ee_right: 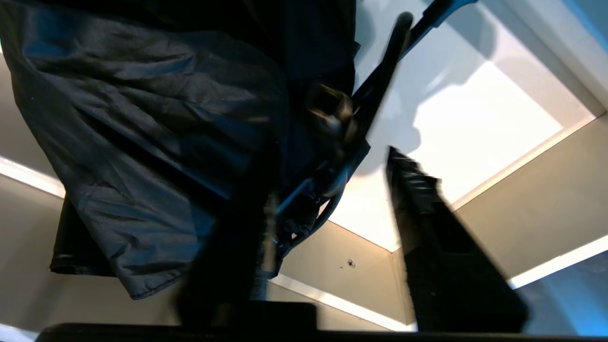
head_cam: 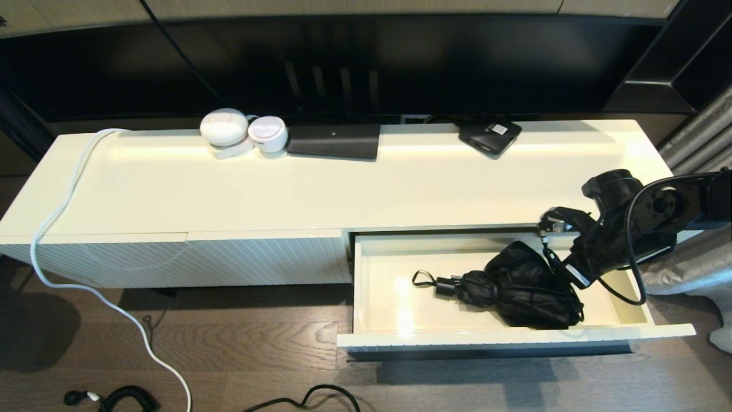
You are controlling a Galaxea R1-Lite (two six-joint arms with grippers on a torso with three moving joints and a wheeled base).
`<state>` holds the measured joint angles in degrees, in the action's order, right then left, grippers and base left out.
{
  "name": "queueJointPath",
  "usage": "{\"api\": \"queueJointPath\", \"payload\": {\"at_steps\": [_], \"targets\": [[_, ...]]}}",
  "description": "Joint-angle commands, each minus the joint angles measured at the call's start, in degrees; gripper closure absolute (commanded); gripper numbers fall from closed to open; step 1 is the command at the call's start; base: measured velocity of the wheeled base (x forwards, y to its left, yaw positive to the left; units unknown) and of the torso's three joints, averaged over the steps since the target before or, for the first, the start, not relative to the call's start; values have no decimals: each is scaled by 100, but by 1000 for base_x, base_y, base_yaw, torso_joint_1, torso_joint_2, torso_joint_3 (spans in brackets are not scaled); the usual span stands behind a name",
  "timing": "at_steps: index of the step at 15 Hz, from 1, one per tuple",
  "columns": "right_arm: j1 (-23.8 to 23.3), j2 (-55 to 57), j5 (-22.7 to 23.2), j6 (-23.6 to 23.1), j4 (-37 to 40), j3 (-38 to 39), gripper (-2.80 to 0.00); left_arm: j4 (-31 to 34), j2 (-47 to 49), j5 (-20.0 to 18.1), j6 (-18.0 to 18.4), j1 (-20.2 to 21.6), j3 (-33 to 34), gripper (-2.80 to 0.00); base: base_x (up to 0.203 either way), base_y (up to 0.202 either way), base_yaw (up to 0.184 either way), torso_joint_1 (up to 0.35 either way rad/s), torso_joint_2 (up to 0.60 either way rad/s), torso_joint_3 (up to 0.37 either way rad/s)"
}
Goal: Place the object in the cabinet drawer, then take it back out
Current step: Take the data cable out of the drawer and put it on the table
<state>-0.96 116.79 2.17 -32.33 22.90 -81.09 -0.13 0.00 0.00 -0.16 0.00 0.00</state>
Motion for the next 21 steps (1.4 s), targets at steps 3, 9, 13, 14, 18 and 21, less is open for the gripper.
{"api": "queueJointPath", "payload": {"at_steps": [3, 9, 13, 14, 18, 21], "targets": [[0, 11, 3, -19, 56, -3, 0, -4, 0, 0, -2, 0, 9, 0, 0, 0, 0, 0, 0, 0], [0, -505, -38, -43, 43, 197, 0, -4, 0, 0, -2, 0, 0, 0, 0, 0, 0, 0, 0, 0], [0, -1226, -86, -186, 41, 345, 0, -4, 0, 0, -2, 0, 8, 0, 0, 0, 0, 0, 0, 0], [2, -1450, -99, -216, 38, 412, 0, -4, 0, 0, -2, 0, 0, 0, 0, 0, 0, 0, 0, 0], [142, -2396, -266, -676, -14, 817, 0, -4, 0, 0, -2, 0, 9, 0, 0, 0, 0, 0, 0, 0], [454, -2672, -311, -751, -129, 890, 0, -4, 0, 0, -2, 0, 5, 0, 0, 0, 0, 0, 0, 0]]}}
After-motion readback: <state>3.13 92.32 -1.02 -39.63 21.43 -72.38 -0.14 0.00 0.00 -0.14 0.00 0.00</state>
